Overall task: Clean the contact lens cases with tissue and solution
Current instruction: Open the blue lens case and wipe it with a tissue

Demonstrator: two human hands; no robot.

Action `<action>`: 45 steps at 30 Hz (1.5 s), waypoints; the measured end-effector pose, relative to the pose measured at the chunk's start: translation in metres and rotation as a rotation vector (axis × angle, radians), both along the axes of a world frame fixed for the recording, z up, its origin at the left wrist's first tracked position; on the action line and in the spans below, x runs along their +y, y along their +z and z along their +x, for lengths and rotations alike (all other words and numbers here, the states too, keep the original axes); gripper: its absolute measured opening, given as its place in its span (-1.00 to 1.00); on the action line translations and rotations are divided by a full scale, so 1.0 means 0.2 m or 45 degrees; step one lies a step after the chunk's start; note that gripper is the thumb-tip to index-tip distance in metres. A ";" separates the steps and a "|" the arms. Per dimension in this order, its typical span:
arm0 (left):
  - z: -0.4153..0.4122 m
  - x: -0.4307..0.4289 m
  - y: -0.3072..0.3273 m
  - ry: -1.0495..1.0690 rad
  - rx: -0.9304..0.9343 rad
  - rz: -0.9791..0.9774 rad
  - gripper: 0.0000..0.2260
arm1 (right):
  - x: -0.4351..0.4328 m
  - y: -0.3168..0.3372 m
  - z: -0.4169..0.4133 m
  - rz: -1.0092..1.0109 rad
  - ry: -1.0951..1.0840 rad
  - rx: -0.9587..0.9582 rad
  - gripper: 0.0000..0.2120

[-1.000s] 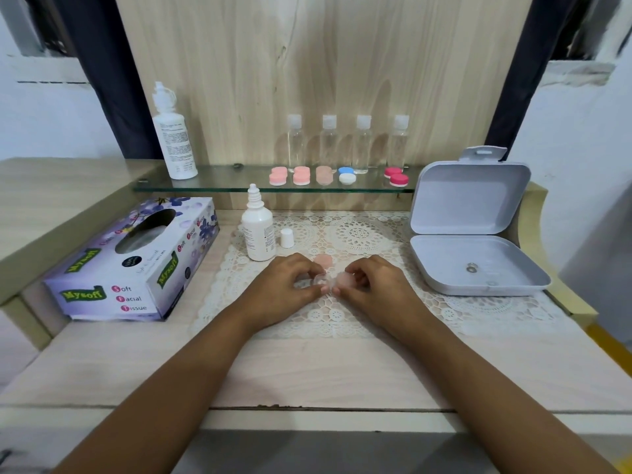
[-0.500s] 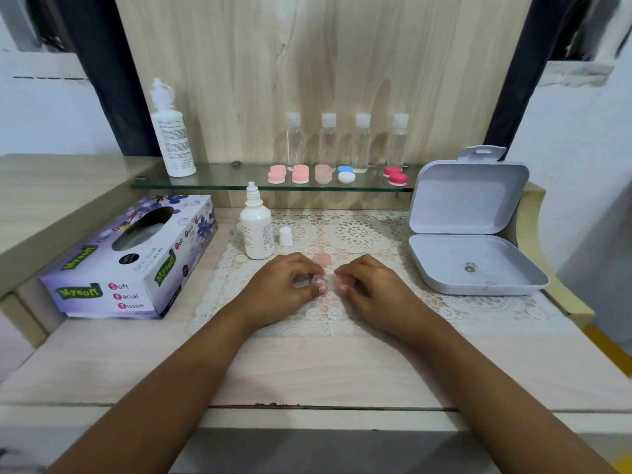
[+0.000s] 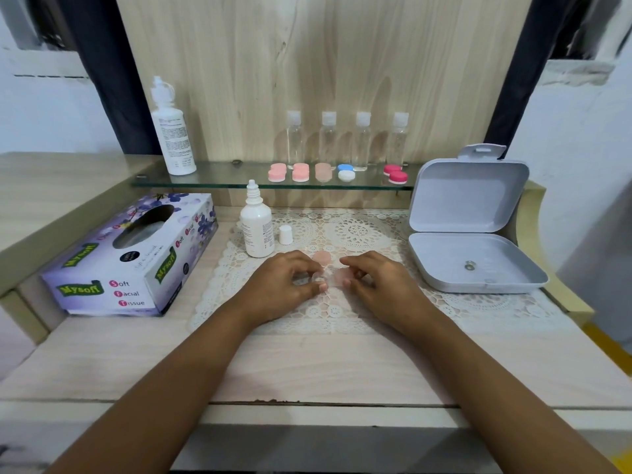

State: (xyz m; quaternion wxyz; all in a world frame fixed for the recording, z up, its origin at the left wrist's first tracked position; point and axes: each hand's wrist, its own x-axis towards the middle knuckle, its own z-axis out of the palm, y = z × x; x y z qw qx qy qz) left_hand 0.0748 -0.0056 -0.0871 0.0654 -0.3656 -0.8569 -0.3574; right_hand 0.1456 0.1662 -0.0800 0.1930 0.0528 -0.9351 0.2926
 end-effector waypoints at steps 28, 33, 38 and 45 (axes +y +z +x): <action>0.00 0.00 0.00 -0.004 0.037 -0.010 -0.72 | 0.00 0.03 0.00 -0.130 0.093 -0.188 -0.56; 0.00 0.00 0.00 -0.004 0.043 -0.019 -0.72 | -0.01 0.02 -0.02 -0.071 0.015 -0.118 -0.60; 0.00 0.00 0.01 -0.009 0.042 -0.025 -0.74 | 0.01 0.04 -0.02 -0.349 0.025 -0.103 -0.83; 0.00 0.00 0.01 0.001 0.041 -0.014 -0.73 | 0.05 0.03 -0.09 -0.153 -0.313 0.050 -0.85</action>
